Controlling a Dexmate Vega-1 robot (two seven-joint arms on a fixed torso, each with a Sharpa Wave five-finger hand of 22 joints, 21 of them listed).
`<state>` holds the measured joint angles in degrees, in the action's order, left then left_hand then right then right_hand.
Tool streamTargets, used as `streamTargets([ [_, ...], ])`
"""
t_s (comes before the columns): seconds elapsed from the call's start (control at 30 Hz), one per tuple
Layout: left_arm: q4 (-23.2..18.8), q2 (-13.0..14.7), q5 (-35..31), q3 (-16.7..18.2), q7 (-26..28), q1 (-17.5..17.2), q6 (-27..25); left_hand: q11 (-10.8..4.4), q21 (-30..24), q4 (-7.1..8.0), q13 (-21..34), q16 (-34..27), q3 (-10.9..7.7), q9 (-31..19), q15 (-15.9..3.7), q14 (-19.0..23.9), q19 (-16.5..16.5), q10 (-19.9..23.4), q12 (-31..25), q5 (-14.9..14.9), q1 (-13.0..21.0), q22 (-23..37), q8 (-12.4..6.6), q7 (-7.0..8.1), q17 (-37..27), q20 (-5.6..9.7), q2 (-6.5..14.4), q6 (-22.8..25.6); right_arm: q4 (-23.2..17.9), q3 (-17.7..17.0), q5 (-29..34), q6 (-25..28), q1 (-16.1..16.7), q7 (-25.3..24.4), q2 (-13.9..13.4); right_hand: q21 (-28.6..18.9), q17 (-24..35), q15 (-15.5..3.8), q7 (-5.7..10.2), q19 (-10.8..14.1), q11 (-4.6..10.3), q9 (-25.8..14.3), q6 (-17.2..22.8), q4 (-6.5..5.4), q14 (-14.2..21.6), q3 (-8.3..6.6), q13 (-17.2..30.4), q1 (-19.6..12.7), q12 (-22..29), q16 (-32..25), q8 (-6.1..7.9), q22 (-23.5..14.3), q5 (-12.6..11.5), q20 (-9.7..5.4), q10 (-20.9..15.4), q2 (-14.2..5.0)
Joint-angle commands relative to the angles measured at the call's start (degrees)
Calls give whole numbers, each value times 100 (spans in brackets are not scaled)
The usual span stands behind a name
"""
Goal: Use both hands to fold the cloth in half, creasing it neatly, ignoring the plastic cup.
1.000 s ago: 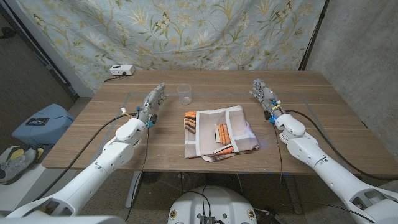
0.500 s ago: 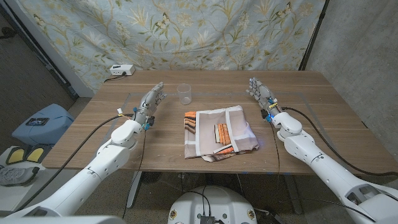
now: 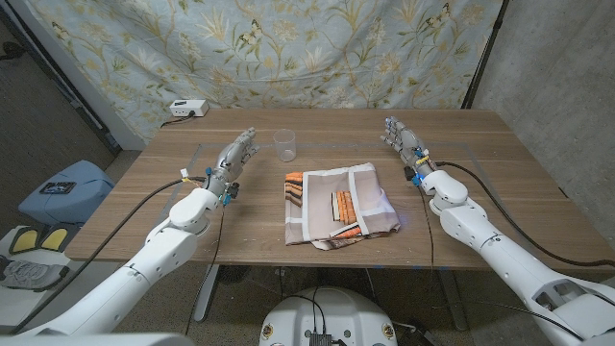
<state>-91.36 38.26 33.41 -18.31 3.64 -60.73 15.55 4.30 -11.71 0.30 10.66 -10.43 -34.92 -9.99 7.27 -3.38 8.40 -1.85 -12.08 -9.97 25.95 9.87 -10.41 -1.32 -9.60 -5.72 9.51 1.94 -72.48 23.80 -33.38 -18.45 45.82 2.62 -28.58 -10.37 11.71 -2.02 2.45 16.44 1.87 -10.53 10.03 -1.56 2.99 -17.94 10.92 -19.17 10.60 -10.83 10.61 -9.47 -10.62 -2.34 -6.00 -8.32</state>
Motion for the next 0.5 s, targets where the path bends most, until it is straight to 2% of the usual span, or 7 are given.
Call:
streamTargets([
  [0.03,-659,290,-199,32,209,-437,-184,23,10,-55,16,25,-7,-12,2,-26,11,-20,11,-36,73,16,0,22,-18,11,16,10,310,18,20,-155,-163,246,20,-39,19,-67,-21,5,-13,-15,28,35,-45,0,17,-61,27,-31,34,-24,-16,-286,26,3],
  [0.5,-1019,512,-449,98,347,-756,-228,15,18,-134,15,23,-5,-12,7,-30,5,-13,14,-44,120,15,-1,11,-19,6,22,6,599,31,49,-293,-334,362,86,-39,18,-77,-15,-8,-12,-15,22,70,-59,3,16,-63,29,-43,33,-24,-7,-283,41,4],
])
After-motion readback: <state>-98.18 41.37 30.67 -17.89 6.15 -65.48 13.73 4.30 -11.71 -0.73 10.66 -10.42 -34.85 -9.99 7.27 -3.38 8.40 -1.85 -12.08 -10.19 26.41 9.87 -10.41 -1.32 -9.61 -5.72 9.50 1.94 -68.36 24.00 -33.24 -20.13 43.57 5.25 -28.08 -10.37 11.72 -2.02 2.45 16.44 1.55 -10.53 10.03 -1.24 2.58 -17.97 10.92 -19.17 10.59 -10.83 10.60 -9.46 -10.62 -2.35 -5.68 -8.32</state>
